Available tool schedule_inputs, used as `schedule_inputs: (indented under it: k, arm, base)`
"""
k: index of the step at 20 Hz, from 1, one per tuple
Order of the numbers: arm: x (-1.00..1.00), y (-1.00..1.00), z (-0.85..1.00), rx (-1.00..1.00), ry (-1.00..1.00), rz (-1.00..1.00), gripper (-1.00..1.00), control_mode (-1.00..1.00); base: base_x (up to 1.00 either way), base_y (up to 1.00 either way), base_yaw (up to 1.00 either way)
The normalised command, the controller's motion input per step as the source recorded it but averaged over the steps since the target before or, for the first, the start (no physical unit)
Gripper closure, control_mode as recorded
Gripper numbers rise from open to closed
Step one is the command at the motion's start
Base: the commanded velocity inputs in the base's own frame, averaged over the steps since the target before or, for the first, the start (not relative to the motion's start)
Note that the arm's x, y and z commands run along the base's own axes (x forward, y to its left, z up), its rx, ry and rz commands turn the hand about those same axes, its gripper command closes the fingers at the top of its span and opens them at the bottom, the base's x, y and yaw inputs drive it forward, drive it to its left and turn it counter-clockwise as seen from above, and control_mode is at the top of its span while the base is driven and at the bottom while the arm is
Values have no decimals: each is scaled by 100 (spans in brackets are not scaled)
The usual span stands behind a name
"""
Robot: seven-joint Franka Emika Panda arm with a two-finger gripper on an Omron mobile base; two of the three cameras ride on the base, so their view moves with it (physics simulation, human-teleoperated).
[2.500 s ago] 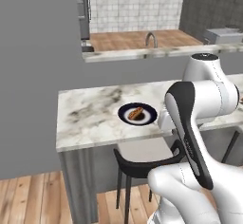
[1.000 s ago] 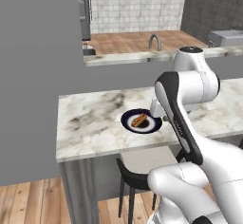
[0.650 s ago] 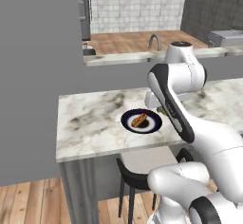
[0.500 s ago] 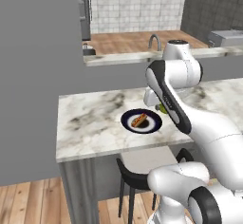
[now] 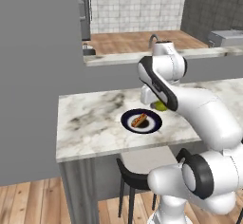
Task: Pick up the pear and kiwi from the fridge and place one fruit on each plate on the dining counter.
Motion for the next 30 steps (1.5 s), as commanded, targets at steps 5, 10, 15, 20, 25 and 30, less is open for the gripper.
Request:
schedule_inputs:
  k: [5, 10, 15, 20, 25, 30]
  arm:
    - [64, -26, -62, -3, 2, 21, 100, -100]
    - [48, -13, -39, 0, 0, 21, 100, -100]
    - [22, 0, -22, 1, -7, 8, 100, -100]
    - [36, 0, -41, 0, -14, 0, 100, -100]
    - [36, 0, -58, 0, -16, 0, 100, -100]
    - [41, -1, -34, 0, -15, 0, 100, -100]
  base:
    - [0, 0, 0]
    - [0, 0, 0]
    - [0, 0, 0]
    - [0, 0, 0]
    - [0, 0, 0]
    - [0, 0, 0]
